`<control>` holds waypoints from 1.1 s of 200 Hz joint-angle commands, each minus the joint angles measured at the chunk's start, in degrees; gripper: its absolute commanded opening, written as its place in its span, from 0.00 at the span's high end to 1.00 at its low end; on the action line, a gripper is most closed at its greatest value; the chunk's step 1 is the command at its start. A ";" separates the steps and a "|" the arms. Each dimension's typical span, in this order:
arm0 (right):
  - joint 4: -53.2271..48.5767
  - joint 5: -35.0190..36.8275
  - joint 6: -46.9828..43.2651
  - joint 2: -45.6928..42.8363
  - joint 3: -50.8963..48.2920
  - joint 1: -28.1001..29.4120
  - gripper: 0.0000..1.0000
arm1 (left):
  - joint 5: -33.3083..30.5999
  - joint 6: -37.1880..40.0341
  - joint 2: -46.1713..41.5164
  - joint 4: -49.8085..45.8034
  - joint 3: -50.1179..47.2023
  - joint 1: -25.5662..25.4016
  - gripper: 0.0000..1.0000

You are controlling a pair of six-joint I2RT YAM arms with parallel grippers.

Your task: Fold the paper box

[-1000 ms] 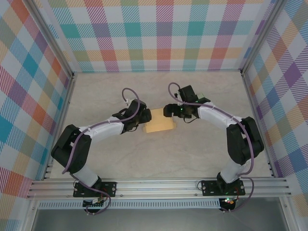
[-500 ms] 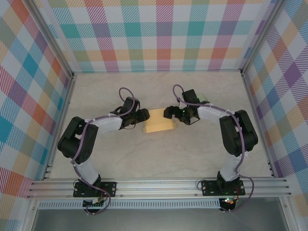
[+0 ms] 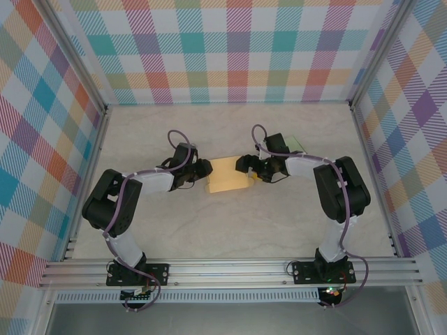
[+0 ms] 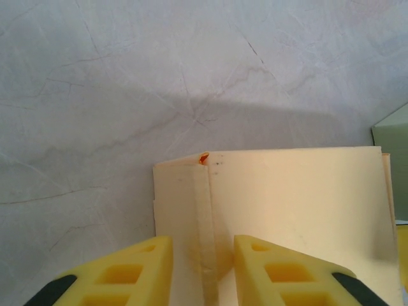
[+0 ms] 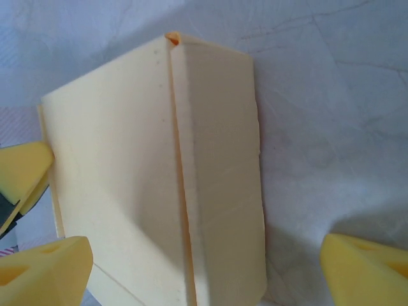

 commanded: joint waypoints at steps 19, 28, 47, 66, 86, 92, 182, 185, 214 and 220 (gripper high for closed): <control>5.49 -5.73 2.14 1.85 -0.94 -0.20 0.08 | 2.04 0.73 0.06 -1.81 -1.89 2.81 0.71; 6.48 -6.59 2.52 2.13 -1.07 -0.33 0.08 | 3.56 0.73 0.27 -1.40 -1.85 3.59 0.71; 8.32 -8.09 3.34 2.81 -1.31 -0.55 0.09 | 7.22 0.72 1.18 -0.18 -1.95 5.49 0.71; 10.66 -9.98 4.48 3.55 -1.60 -0.81 0.09 | 10.34 1.12 2.05 0.67 -1.78 6.98 0.71; 12.92 -11.83 5.66 4.65 -1.60 -0.86 0.10 | 13.19 1.20 3.31 1.53 -1.32 8.34 0.73; 13.38 -12.18 5.97 4.95 -1.60 -0.98 0.10 | 14.34 0.68 3.85 2.27 -1.38 8.87 0.77; 17.27 -14.75 8.15 8.33 -0.64 -0.99 0.14 | 19.85 0.74 5.66 2.70 0.65 11.59 0.95; 17.42 -14.90 8.16 8.44 -0.56 -0.98 0.14 | 19.79 0.72 5.64 2.58 0.74 11.59 0.95; 18.78 -16.13 8.55 9.01 0.30 -0.98 0.21 | 20.12 0.92 6.14 2.00 1.25 11.60 0.95; 19.08 -16.52 8.72 9.18 0.56 -0.99 0.24 | 20.23 0.88 6.21 2.00 1.41 11.55 0.95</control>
